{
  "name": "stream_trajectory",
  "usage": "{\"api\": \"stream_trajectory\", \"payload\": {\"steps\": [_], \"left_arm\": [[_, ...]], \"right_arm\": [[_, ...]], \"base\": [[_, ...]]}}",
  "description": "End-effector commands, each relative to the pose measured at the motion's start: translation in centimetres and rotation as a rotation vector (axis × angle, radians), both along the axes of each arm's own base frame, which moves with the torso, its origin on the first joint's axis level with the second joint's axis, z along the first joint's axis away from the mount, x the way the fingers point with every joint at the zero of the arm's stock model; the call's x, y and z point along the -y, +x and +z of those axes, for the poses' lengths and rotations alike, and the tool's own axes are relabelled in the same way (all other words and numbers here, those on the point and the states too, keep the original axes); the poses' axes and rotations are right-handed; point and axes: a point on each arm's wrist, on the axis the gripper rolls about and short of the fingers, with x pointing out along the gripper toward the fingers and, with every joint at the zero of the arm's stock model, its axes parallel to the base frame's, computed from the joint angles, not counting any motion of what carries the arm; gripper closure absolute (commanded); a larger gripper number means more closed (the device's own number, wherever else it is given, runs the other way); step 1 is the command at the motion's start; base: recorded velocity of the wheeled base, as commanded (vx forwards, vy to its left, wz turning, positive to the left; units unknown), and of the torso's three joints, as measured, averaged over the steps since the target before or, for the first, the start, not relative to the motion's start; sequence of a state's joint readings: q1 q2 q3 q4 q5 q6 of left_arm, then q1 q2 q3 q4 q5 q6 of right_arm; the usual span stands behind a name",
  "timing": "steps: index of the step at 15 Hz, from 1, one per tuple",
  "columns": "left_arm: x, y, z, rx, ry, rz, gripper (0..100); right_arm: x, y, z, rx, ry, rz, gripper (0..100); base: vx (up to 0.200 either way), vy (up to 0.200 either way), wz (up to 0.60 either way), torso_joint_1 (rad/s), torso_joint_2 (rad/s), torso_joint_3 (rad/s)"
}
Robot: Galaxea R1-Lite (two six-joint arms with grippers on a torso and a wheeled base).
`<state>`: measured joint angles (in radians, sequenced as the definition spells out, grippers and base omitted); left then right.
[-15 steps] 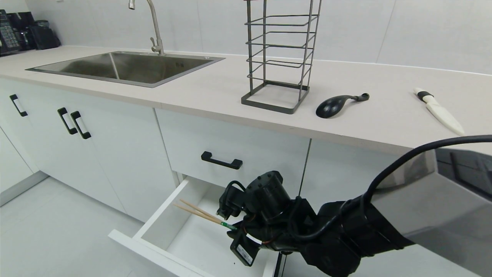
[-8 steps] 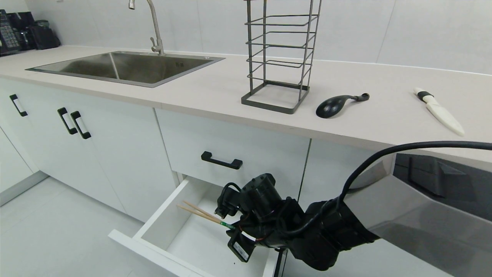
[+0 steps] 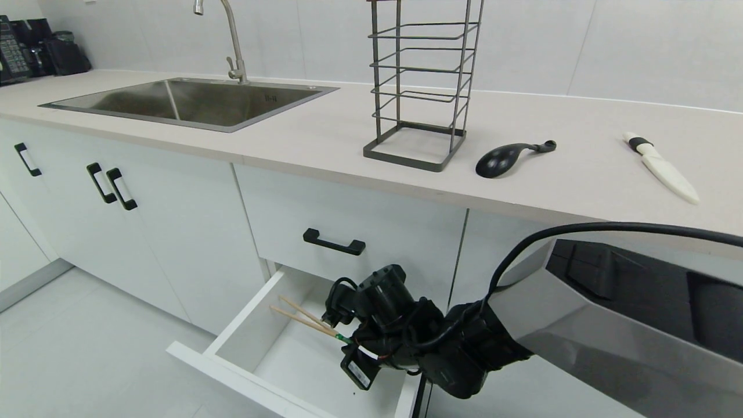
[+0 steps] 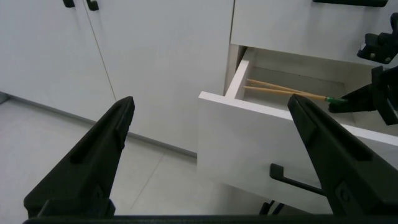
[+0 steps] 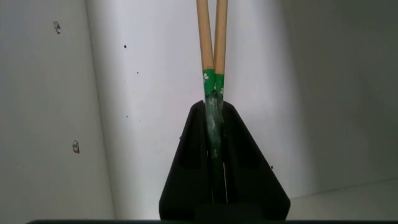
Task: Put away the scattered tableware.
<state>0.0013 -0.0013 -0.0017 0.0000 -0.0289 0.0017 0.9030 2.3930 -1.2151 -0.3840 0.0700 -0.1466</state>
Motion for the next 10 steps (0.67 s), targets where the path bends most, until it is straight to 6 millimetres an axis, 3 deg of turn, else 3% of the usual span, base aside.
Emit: {"api": "stream_trajectory", "payload": {"steps": [1,5,6,10], "left_arm": [[0.0,0.0,0.0,-0.001,0.000,0.000,0],[0.0,0.0,0.0,-0.001,0.000,0.000,0],[0.0,0.0,0.0,-0.001,0.000,0.000,0],[0.0,0.0,0.0,-0.001,0.000,0.000,0]], "right_arm": [[-0.5,-0.1,-0.6,-0.002,0.003,0.014,100],[-0.4,-0.6,-0.9,-0.009,-0.017,0.019,100],[-0.2,-0.8,-0.9,-0.016,-0.024,0.018,0],[0.0,-1.8,1.4,0.006,0.004,0.033,0]], "base": [[0.000,0.000,0.00,0.000,0.00,0.000],[0.000,0.000,0.00,0.000,0.00,0.000],[0.000,0.000,0.00,0.000,0.00,0.000],[0.000,0.000,0.00,0.000,0.00,0.000]]}}
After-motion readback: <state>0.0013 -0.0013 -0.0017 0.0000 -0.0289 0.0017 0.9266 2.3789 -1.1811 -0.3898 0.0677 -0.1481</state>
